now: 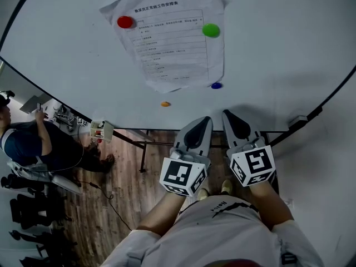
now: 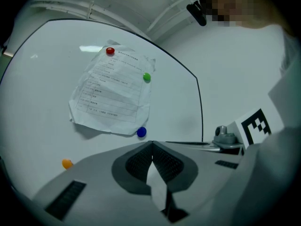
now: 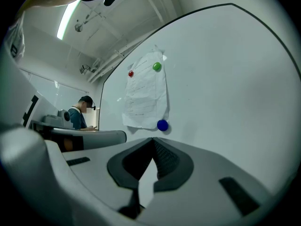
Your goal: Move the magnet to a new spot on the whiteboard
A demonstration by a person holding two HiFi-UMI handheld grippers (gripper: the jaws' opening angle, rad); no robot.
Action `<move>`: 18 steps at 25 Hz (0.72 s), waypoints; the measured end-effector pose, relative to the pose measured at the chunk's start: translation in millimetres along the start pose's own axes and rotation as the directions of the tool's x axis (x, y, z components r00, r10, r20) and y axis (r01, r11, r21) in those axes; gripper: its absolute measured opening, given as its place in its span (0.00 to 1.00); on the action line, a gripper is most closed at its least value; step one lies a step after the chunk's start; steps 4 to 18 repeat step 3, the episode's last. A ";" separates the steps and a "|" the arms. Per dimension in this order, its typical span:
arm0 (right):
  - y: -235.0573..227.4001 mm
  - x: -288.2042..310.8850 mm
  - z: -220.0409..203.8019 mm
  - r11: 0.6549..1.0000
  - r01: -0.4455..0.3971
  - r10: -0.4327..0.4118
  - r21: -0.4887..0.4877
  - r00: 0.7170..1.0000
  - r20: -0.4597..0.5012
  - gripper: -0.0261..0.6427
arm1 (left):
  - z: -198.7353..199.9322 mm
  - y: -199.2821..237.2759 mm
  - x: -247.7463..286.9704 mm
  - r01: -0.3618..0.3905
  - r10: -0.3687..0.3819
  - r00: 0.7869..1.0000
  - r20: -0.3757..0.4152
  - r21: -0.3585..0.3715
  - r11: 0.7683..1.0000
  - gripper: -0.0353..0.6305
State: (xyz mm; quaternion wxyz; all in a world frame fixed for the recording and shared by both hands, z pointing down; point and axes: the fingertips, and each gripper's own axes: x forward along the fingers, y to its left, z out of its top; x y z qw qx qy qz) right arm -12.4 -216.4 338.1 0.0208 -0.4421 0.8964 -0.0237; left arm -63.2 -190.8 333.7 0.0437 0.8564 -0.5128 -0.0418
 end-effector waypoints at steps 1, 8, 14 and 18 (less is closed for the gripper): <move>-0.9 -0.1 -0.2 1.000 -0.001 0.001 0.000 1.000 0.000 0.06 | -0.3 -0.4 0.6 -0.001 0.001 1.000 0.000 0.000 1.000 0.07; -2.7 -0.3 -0.6 1.000 -0.001 0.001 0.000 1.000 0.000 0.06 | -1.0 -1.1 1.8 -0.004 0.004 1.000 -0.001 0.000 1.000 0.07; -2.7 -0.3 -0.6 1.000 -0.001 0.001 0.000 1.000 0.000 0.06 | -1.0 -1.1 1.8 -0.004 0.004 1.000 -0.001 0.000 1.000 0.07; -2.7 -0.3 -0.6 1.000 -0.001 0.001 0.000 1.000 0.000 0.06 | -1.0 -1.1 1.8 -0.004 0.004 1.000 -0.001 0.000 1.000 0.07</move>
